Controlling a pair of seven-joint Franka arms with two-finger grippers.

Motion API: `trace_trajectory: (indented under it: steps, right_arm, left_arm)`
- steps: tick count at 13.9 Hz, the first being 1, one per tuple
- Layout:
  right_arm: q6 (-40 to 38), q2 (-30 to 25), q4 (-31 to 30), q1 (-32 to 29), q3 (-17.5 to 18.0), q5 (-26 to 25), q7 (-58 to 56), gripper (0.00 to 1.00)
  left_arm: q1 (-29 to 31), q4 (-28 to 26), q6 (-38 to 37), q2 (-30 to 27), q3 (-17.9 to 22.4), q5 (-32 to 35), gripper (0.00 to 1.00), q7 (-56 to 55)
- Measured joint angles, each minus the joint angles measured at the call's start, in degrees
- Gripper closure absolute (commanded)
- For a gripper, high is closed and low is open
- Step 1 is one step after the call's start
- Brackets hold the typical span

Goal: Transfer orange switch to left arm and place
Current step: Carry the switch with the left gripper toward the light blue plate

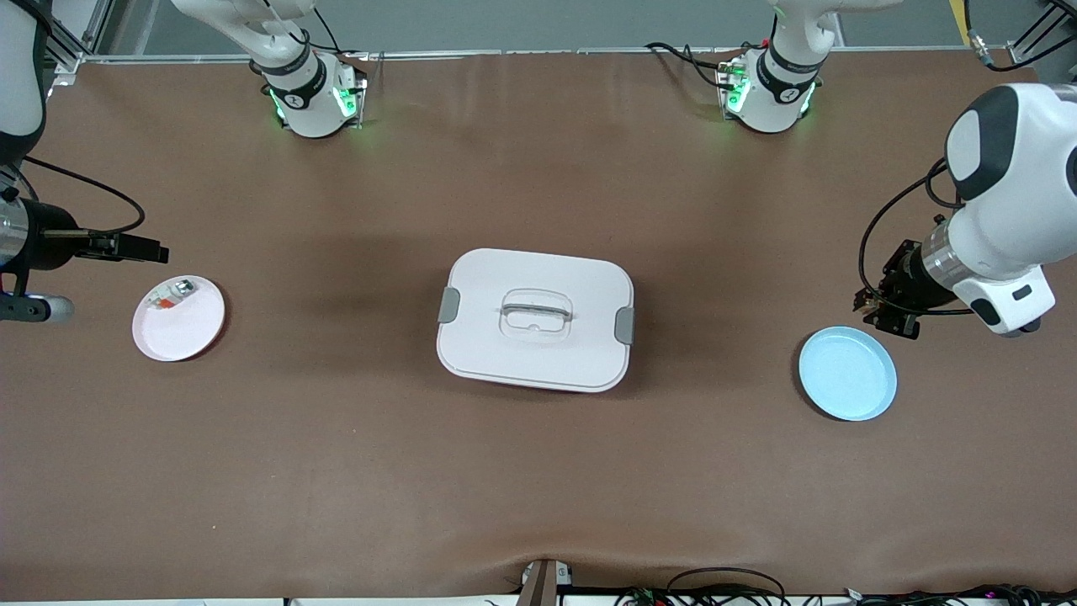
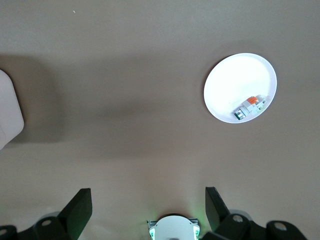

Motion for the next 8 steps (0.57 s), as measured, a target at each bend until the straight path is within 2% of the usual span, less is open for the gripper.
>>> trace_trajectory:
  steps: [8]
  right_arm:
    - [2.5, 0.0, -0.1, 0.7, 0.1, 0.0, 0.0, 0.0]
  left_arm:
    - [5.0, -7.8, 10.0, 0.1, 0.0, 0.5, 1.0, 0.0]
